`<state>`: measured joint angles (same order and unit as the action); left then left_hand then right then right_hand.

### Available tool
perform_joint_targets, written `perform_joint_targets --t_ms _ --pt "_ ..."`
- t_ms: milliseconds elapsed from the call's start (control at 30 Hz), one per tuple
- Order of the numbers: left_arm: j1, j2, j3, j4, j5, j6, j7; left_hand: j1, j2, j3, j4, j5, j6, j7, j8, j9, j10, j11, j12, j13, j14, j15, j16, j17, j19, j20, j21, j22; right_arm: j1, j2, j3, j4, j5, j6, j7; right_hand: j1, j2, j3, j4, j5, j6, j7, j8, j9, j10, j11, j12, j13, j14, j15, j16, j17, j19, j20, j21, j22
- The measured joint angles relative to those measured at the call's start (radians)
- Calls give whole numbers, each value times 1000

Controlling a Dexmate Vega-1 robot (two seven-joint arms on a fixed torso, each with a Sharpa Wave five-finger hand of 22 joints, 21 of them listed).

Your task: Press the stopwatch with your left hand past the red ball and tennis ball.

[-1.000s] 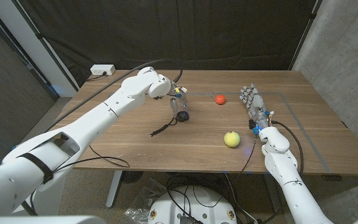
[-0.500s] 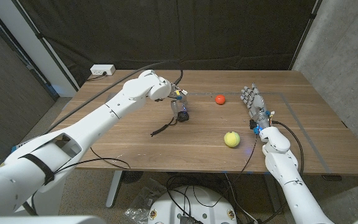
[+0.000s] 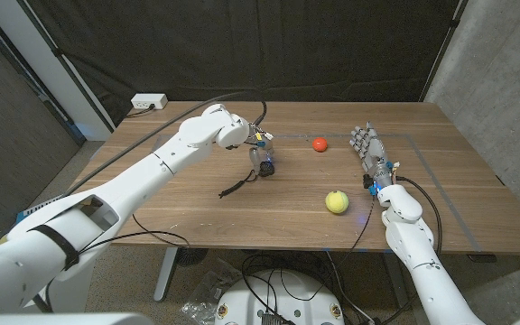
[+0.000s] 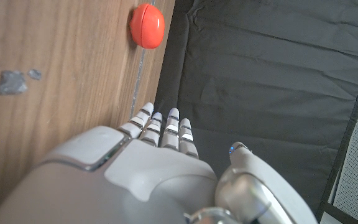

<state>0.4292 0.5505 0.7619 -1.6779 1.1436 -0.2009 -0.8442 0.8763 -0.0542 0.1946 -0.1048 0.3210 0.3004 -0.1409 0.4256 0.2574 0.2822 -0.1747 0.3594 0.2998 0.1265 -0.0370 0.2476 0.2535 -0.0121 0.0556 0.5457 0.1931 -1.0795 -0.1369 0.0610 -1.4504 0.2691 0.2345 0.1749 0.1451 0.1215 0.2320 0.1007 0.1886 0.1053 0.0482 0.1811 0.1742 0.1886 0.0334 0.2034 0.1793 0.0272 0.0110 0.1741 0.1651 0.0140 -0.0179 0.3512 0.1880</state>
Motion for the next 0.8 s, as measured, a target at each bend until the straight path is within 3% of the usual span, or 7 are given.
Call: perform_joint_targets --t_ms 800 --pt "26 27 -3 -4 20 -34 72 37 26 -3 -3 -13 94 -7 52 -3 82 -25 42 10 72 0 8 9 21 -7 0 0 0 3 -2 2 -12 -5 -14 0 0 0 0 0 0 0 0 0 0 0 0 0 0 0 0 0 0 0 -4 0"
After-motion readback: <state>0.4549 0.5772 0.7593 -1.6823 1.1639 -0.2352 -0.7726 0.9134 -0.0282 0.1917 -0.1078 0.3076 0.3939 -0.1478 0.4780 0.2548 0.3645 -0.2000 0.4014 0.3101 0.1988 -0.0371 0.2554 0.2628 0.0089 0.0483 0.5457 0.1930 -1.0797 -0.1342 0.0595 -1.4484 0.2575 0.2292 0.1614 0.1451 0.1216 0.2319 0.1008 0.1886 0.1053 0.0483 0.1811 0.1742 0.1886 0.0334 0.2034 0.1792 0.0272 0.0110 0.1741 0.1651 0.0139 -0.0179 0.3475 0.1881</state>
